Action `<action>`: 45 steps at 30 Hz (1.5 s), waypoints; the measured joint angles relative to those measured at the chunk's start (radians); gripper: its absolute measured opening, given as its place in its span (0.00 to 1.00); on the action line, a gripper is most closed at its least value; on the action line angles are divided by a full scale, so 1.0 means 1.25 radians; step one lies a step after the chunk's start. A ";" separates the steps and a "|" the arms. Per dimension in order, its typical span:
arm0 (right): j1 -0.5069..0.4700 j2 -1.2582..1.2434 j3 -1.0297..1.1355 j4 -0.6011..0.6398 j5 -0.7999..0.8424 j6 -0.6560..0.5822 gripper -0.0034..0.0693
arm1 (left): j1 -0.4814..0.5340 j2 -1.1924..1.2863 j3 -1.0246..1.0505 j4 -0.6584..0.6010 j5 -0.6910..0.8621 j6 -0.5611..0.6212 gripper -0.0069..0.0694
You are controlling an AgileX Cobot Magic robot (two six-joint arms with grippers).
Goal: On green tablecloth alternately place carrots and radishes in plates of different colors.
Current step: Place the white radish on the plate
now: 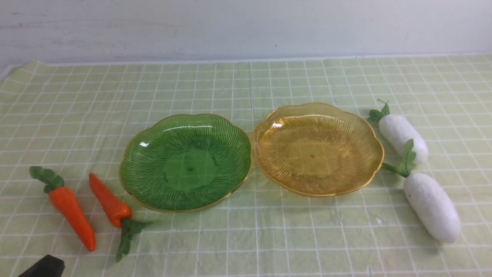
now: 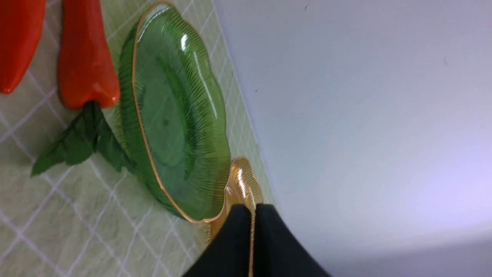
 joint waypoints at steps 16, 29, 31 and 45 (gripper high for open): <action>0.000 0.341 -0.308 -0.183 0.153 -0.354 0.03 | 0.000 0.347 -0.311 0.126 0.258 0.371 0.09; 0.000 0.958 -0.597 -0.439 0.370 -0.194 0.04 | 0.000 0.808 -0.516 0.160 0.482 0.572 0.09; 0.000 1.023 -0.643 -0.439 0.371 -0.212 0.07 | 0.000 0.839 -0.517 0.160 0.481 0.573 0.09; 0.000 1.235 -0.762 -0.473 0.329 -0.289 0.58 | 0.000 0.872 -0.517 0.162 0.476 0.574 0.10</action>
